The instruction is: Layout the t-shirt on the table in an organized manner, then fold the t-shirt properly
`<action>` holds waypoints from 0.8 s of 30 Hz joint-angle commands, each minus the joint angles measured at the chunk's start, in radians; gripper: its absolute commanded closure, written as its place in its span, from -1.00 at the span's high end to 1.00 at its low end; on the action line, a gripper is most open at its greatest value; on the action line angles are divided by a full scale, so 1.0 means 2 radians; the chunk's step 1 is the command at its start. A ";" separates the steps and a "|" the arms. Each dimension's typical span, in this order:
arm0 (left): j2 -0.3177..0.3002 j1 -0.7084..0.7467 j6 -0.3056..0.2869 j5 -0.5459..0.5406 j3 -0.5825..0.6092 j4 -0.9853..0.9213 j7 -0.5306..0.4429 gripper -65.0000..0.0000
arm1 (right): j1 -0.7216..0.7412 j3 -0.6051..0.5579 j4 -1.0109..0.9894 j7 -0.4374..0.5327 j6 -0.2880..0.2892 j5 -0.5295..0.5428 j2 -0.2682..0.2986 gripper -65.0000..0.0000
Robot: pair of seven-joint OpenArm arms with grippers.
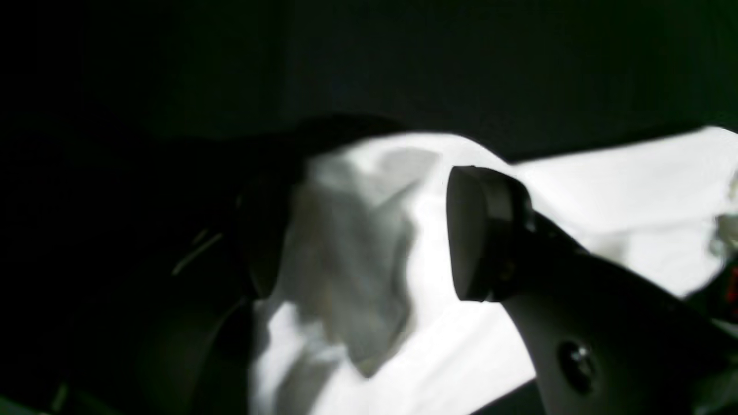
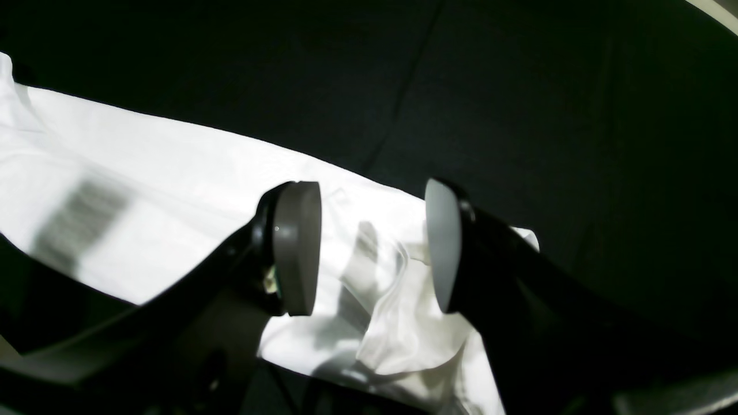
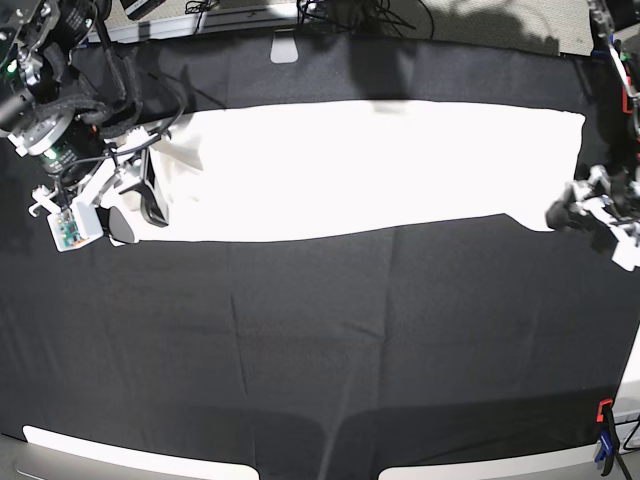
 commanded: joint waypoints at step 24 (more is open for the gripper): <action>-0.030 0.016 -0.030 -0.258 -0.002 0.014 0.091 -1.00 | 0.003 0.002 0.008 0.009 0.002 0.007 0.006 -0.12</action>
